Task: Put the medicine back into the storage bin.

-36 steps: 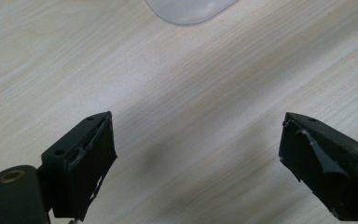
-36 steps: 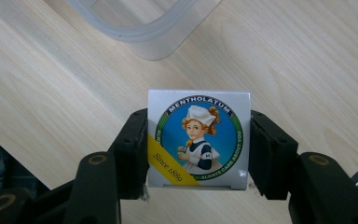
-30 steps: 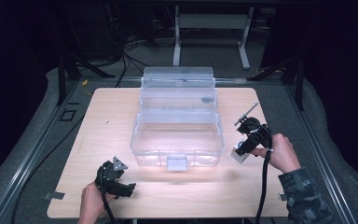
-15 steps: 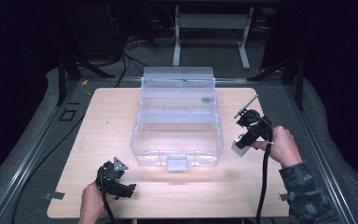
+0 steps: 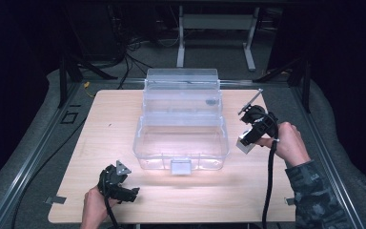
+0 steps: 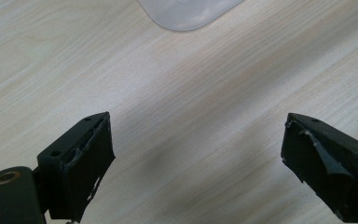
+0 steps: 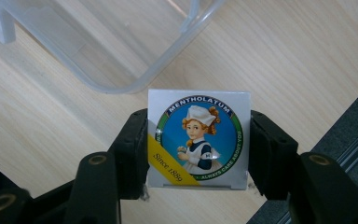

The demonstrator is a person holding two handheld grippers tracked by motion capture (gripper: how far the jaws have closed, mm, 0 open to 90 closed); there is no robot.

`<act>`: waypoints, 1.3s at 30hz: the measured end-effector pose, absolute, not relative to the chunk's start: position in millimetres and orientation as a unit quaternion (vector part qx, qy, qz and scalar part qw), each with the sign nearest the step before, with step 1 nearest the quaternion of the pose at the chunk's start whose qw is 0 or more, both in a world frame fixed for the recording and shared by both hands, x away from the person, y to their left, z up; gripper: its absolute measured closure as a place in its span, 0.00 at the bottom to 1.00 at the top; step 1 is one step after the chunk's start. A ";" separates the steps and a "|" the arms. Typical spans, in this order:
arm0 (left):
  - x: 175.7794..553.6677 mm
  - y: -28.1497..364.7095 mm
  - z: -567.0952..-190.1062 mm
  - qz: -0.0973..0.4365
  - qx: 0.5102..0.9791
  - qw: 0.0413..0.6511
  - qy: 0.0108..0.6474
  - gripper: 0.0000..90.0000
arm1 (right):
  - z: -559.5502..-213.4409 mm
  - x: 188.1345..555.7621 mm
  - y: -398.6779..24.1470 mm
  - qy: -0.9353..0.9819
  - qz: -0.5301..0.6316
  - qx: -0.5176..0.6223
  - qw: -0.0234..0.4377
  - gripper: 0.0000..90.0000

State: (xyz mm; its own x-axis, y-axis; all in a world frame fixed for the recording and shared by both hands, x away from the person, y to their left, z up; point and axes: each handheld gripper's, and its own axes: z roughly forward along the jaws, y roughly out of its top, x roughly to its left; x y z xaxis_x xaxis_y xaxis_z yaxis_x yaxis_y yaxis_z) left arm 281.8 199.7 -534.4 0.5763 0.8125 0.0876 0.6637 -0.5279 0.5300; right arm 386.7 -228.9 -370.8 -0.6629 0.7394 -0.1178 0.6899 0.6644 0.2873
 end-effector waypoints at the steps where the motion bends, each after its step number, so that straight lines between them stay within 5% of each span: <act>1: 281.8 199.7 -534.4 0.164 0.858 0.226 0.430 0.10 | -369.3 387.3 -227.9 0.905 0.109 0.394 0.113 0.51; 39: 281.1 198.5 -534.4 0.165 0.860 0.228 0.426 0.10 | -352.0 404.1 -173.3 0.924 0.126 0.345 0.110 0.51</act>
State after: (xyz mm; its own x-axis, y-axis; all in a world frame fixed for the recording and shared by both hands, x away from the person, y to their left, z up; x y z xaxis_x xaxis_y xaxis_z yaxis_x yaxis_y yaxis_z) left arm 281.1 198.5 -534.4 0.5831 0.8074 0.0897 0.6572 -0.5338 0.5321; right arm 404.1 -173.3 -352.0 -0.7376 0.6650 -0.1170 0.6094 0.7302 0.3088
